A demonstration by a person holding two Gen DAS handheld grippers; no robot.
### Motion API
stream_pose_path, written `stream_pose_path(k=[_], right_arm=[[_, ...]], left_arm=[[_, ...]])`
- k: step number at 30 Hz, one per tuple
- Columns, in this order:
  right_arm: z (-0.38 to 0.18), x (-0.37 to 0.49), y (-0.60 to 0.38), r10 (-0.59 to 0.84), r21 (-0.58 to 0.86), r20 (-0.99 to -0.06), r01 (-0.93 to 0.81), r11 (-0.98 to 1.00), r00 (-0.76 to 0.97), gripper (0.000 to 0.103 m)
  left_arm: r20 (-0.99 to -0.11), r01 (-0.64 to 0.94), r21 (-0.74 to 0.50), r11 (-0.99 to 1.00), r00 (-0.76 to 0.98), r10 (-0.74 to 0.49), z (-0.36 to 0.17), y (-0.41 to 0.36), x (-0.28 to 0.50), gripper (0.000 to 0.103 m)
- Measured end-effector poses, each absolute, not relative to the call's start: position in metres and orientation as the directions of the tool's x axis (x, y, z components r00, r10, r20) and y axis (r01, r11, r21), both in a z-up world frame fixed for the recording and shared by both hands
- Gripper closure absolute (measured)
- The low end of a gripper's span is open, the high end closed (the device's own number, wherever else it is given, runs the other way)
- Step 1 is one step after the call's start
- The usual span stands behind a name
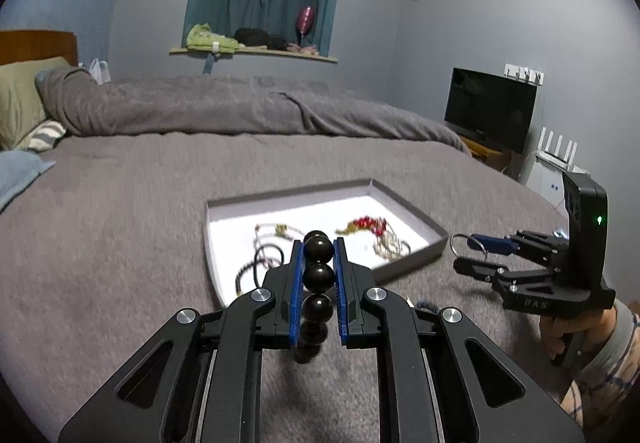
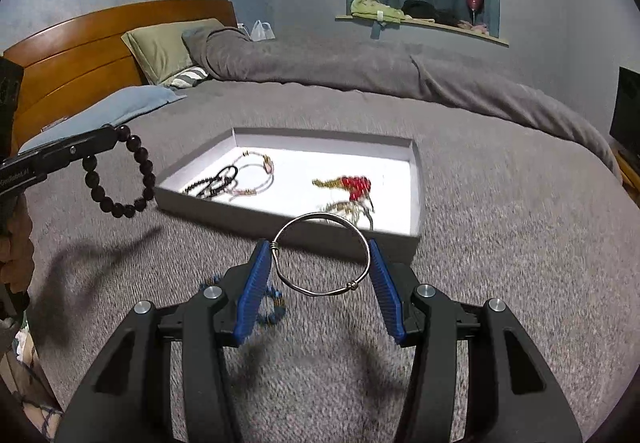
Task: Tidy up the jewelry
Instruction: 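Carry the bead bracelet and silver hoop into the tray and open both tools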
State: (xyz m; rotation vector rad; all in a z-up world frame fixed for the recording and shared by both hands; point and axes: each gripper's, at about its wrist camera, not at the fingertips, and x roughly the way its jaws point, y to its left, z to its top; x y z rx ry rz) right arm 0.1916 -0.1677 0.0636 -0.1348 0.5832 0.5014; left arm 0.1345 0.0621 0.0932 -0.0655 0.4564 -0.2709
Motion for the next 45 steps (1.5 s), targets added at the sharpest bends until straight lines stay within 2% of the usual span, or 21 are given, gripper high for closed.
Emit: stream_pose_path(k=[16, 28, 37, 39, 41, 42, 45], right_arm=[[0.088, 0.247, -0.135, 0.453, 0.037, -0.543, -0.519, 0.854, 0.707, 0.053], [0.056, 0.297, -0.126, 0.417, 0.078, -0.620, -0.477, 0.876, 0.665, 0.053], [0.045, 0.302, -0.124, 0.406, 0.071, -0.644, -0.477, 0.876, 0.648, 0.053], [0.044, 0.302, -0.120, 0.399, 0.056, -0.651, -0.483, 0.874, 0.646, 0.053], [0.045, 0.302, -0.117, 0.395, 0.045, -0.651, -0.486, 0.873, 0.649, 0.053], [0.045, 0.301, -0.116, 0.391, 0.038, -0.649, -0.486, 0.873, 0.652, 0.052], [0.046, 0.299, -0.116, 0.387, 0.026, -0.646, -0.487, 0.873, 0.658, 0.052]], left_arm=[[-0.430, 0.245, -0.115, 0.963, 0.862, -0.270, 0.110, 0.058, 0.191, 0.088], [-0.516, 0.182, -0.121, 0.976, 0.828, -0.219, 0.073, 0.057, 0.247, 0.088], [-0.578, 0.160, -0.114, 0.980, 0.792, -0.197, 0.047, 0.060, 0.257, 0.088], [-0.584, 0.151, -0.104, 0.983, 0.791, -0.184, 0.047, 0.060, 0.258, 0.085], [-0.587, 0.149, -0.104, 0.983, 0.789, -0.182, 0.046, 0.061, 0.257, 0.067], [-0.589, 0.147, -0.102, 0.984, 0.788, -0.178, 0.046, 0.060, 0.255, 0.063], [-0.594, 0.141, -0.093, 0.986, 0.786, -0.168, 0.045, 0.060, 0.253, 0.060]])
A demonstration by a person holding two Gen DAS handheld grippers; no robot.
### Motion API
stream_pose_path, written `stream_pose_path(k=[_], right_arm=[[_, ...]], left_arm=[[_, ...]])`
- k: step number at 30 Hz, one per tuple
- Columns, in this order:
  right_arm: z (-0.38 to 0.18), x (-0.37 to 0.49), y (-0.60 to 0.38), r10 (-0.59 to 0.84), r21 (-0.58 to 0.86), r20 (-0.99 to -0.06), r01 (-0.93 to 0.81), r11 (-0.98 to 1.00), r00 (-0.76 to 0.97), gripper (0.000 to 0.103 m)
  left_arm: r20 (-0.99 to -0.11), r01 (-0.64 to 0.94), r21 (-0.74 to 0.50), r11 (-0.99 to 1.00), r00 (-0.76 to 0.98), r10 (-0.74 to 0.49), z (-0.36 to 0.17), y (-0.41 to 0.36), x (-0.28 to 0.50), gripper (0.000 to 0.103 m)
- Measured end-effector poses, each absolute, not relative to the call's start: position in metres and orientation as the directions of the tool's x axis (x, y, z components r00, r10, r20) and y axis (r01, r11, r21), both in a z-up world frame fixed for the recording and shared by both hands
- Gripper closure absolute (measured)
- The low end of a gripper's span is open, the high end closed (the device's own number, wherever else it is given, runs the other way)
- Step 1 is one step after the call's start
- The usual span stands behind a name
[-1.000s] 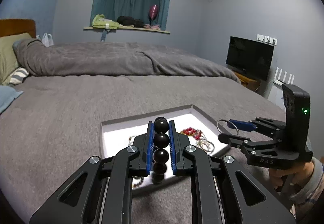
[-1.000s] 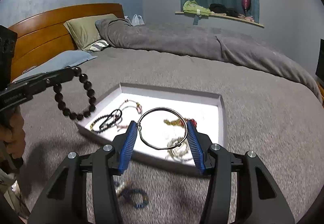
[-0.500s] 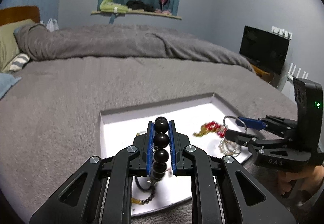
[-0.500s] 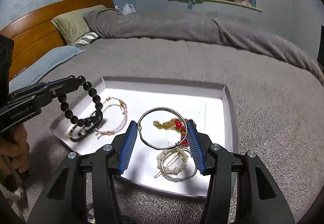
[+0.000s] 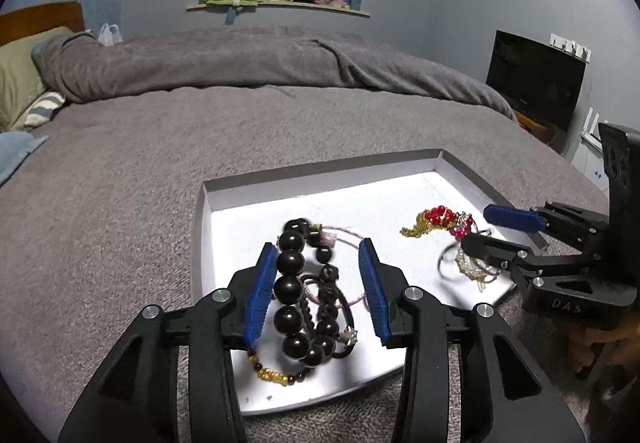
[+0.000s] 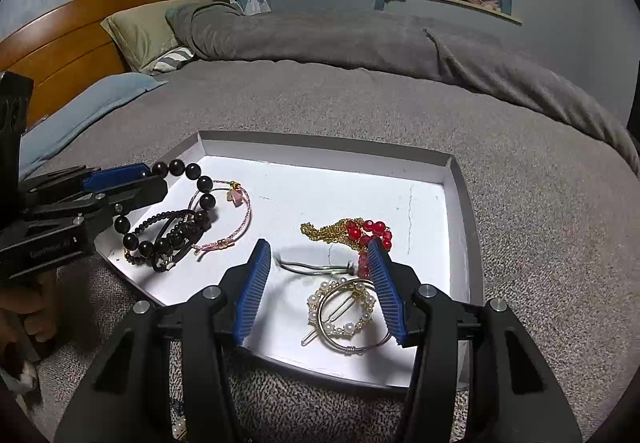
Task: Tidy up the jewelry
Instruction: 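Carry the bead bracelet and silver hoop into the tray and open both tools, then grasp the pearl hair pin with the left tool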
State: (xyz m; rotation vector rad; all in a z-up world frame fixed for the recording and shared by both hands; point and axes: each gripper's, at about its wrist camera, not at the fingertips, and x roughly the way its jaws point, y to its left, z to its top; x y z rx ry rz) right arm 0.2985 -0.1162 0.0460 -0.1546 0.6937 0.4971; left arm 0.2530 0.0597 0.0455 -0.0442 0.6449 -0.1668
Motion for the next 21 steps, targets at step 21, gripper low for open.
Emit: stream_pose_path(k=[21], right_arm=[[0.048, 0.234, -0.171, 0.367, 0.048, -0.579, -0.419, 0.907, 0.728, 0.051]], left_arm=[[-0.542, 0.172, -0.103, 0.980, 0.816, -0.201, 0.044, 0.049, 0.176, 0.022]])
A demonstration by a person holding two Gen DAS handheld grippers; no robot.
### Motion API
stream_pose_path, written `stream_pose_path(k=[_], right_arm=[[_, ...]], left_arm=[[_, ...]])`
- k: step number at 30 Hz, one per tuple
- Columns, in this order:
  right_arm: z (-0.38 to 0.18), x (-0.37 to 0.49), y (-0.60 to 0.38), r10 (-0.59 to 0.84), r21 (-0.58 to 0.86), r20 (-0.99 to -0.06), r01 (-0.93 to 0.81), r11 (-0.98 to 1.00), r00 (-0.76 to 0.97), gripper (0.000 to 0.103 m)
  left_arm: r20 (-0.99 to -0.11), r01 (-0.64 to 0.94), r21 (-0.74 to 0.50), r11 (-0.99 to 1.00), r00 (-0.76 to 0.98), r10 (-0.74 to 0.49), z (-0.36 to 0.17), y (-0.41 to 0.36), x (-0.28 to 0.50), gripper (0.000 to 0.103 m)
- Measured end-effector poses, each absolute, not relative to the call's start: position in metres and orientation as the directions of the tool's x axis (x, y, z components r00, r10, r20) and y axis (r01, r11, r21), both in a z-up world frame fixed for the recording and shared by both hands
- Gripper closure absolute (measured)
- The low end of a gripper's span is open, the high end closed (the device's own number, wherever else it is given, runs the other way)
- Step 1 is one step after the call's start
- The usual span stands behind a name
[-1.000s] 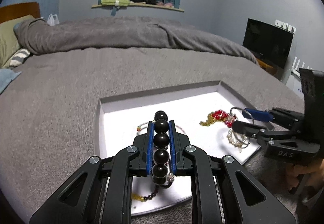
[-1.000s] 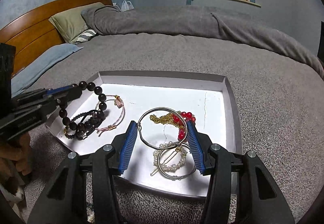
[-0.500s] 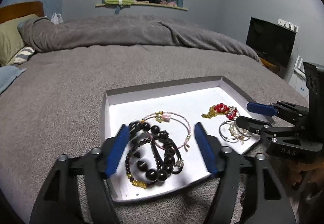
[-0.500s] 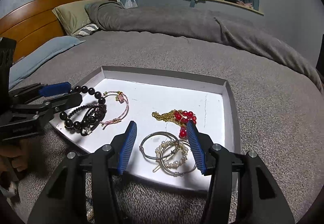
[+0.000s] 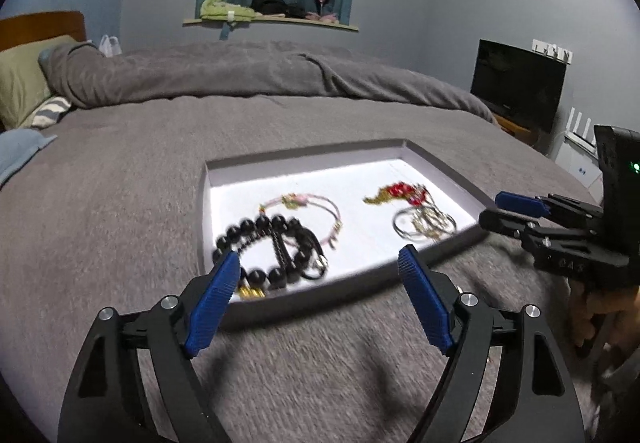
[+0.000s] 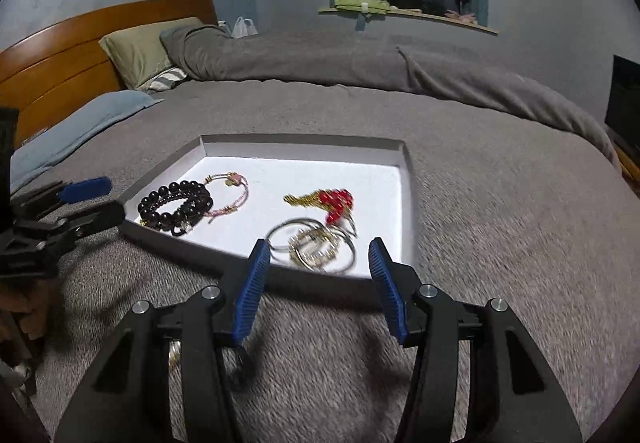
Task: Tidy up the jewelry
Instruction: 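Grasp the pearl hair pin with the left tool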
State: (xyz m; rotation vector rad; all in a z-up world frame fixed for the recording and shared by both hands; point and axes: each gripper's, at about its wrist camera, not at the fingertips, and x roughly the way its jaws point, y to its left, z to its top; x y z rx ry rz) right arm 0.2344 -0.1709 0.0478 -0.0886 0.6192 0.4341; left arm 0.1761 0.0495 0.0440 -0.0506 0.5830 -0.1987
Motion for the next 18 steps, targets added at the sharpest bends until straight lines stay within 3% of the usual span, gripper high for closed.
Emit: stream_pose_path(k=[9, 15, 17, 18], right_arm=[[0.037, 0.218, -0.193, 0.357, 0.088, -0.589, -0.382, 0.920, 0.725, 0.051], [0.030, 0.217, -0.204, 0.356, 0.126, -0.589, -0.353, 0.927, 0.726, 0.051], [0.029, 0.216, -0.206, 0.358, 0.136, -0.586, -0.347, 0.928, 0.727, 0.051], [0.028, 0.216, -0.208, 0.357, 0.141, -0.587, -0.342, 0.929, 0.726, 0.046]], left_arm=[[-0.568, 0.265, -0.132, 0.955, 0.769, -0.292, 0.034, 0.018, 0.153, 0.022], [-0.585, 0.315, -0.128, 0.940, 0.741, -0.328, 0.030, -0.009, 0.140, 0.031], [-0.599, 0.327, -0.126, 0.937, 0.727, -0.335, 0.027, -0.019, 0.138, 0.051], [-0.607, 0.333, -0.127, 0.934, 0.719, -0.339, 0.026, -0.022, 0.138, 0.055]])
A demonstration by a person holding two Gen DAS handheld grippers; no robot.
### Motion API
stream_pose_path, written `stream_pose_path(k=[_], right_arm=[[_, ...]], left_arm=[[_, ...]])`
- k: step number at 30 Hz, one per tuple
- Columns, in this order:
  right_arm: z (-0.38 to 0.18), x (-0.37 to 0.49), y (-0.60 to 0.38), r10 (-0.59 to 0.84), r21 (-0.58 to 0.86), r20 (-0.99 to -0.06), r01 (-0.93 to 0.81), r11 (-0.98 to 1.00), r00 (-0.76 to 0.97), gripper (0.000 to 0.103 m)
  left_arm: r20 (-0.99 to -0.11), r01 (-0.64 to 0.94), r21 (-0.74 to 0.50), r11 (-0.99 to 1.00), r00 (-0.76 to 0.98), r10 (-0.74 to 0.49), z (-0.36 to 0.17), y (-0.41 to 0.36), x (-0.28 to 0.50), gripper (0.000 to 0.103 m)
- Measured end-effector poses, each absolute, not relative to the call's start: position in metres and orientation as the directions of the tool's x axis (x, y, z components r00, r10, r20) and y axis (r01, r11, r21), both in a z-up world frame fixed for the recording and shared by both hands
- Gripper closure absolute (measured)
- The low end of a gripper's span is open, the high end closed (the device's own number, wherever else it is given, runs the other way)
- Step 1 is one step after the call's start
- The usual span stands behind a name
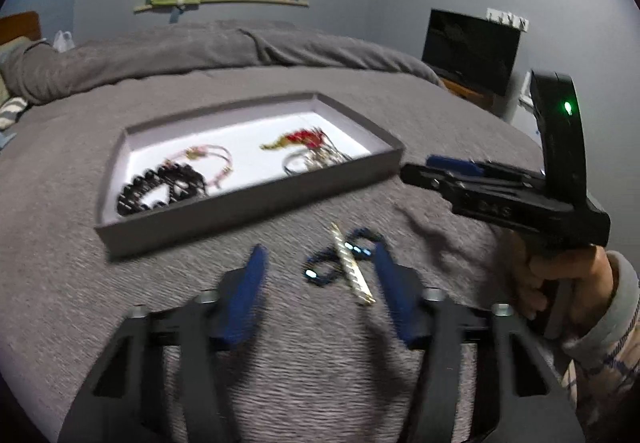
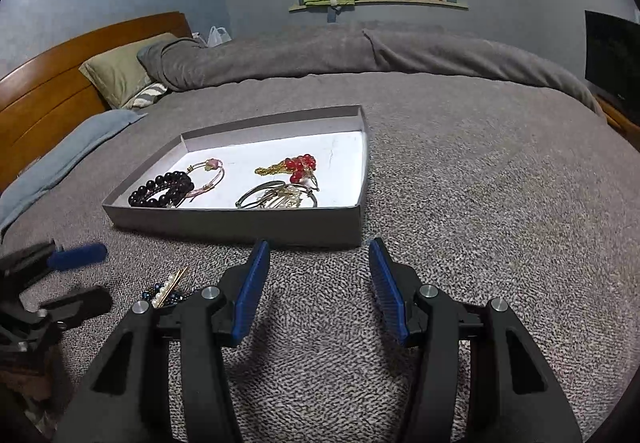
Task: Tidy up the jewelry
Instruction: 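Grasp the pearl hair pin with the left tool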
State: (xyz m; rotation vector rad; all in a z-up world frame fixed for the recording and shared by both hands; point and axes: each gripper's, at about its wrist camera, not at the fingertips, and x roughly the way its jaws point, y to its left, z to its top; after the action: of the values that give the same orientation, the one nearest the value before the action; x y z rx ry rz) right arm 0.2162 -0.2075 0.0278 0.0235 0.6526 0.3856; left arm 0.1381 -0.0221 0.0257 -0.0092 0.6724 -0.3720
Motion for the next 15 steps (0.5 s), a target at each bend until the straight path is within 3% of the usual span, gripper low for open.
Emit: stream_pose_path(k=[2, 9, 12, 15], right_arm=[[0.028, 0.216, -0.209, 0.355, 0.147, -0.584, -0.336, 0.931, 0.730, 0.042], [0.027, 0.217, -0.212, 0.364, 0.163, -0.582, -0.334, 0.928, 0.727, 0.042], [0.028, 0.216, -0.212, 0.363, 0.158, -0.580, -0.337, 0.928, 0.730, 0.042], [0.029, 0.215, -0.211, 0.366, 0.154, -0.576, -0.342, 0.927, 0.731, 0.042]], left_arm=[[-0.622, 0.355, -0.117, 0.927, 0.702, -0.348, 0.021, -0.031, 0.137, 0.070], [-0.661, 0.369, -0.078, 0.926, 0.676, -0.325, 0.012, -0.045, 0.141, 0.072], [-0.692, 0.360, -0.062, 0.931, 0.657, -0.301, 0.006, -0.049, 0.148, 0.079], [-0.693, 0.352, -0.062, 0.934, 0.658, -0.294, 0.005, -0.048, 0.149, 0.094]])
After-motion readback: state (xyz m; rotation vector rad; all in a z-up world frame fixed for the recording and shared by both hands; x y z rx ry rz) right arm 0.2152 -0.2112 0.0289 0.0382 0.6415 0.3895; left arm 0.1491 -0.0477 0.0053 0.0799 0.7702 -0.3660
